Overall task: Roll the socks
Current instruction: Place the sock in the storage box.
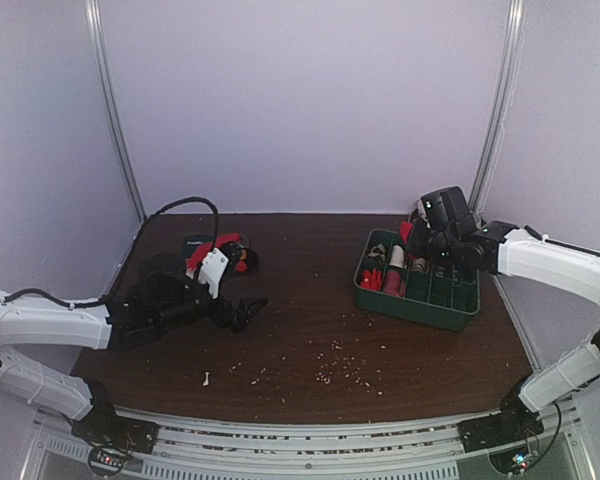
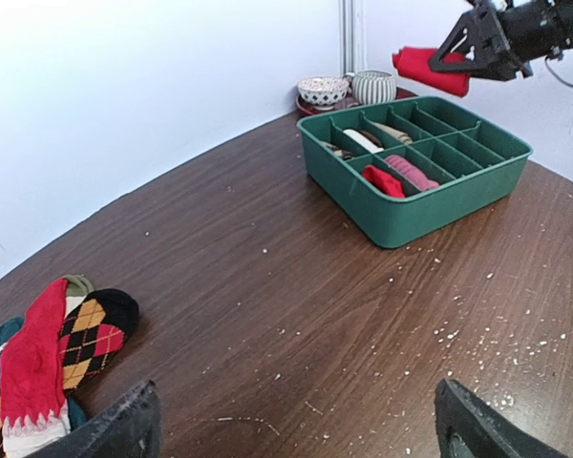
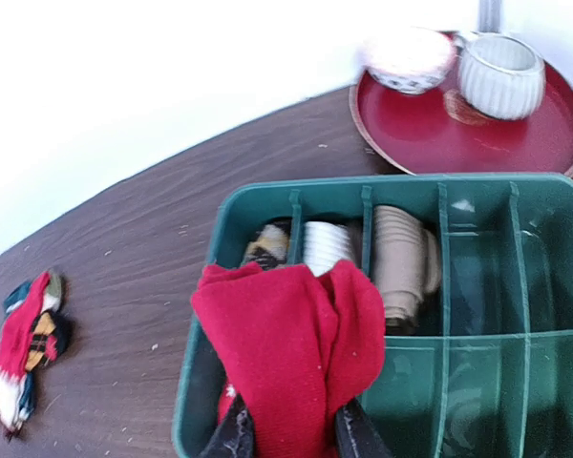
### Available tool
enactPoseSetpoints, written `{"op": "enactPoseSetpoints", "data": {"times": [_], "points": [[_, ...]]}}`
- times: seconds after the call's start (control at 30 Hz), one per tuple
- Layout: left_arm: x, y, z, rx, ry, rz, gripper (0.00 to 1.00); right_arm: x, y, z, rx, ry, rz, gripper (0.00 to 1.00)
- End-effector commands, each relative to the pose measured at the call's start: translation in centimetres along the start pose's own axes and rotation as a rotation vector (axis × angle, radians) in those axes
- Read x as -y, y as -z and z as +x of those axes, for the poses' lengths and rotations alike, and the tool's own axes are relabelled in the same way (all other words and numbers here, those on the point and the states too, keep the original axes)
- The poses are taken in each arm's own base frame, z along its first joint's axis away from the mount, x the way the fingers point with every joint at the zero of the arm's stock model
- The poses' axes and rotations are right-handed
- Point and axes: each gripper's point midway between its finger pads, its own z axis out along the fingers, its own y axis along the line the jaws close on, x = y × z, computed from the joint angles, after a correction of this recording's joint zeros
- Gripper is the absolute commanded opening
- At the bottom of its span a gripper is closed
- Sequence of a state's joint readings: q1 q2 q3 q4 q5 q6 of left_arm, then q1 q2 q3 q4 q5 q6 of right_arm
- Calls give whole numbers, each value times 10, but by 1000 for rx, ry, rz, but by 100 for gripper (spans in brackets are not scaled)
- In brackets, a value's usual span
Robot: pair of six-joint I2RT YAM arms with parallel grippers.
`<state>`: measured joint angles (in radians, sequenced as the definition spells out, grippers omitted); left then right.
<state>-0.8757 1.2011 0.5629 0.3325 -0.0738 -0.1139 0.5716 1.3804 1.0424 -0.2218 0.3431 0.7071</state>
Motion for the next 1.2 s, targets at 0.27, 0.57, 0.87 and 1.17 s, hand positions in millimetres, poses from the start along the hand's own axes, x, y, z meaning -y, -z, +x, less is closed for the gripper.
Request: {"op": "enactPoseSetpoints", "data": {"times": [0.27,0.57,0.87,1.17], "points": [[13,10,-18,88,11,86,98,62,-19,51,-4,-284,218,0],[27,7,-16,75,14,167,98,62,-36,78,-78,-326,221,0],[36,4,-9,48,1,216,98,76,-35,93,-117,-329,285,0],[45,6,-10,54,2,270,98,85,-42,111,-157,-354,345,0]]}}
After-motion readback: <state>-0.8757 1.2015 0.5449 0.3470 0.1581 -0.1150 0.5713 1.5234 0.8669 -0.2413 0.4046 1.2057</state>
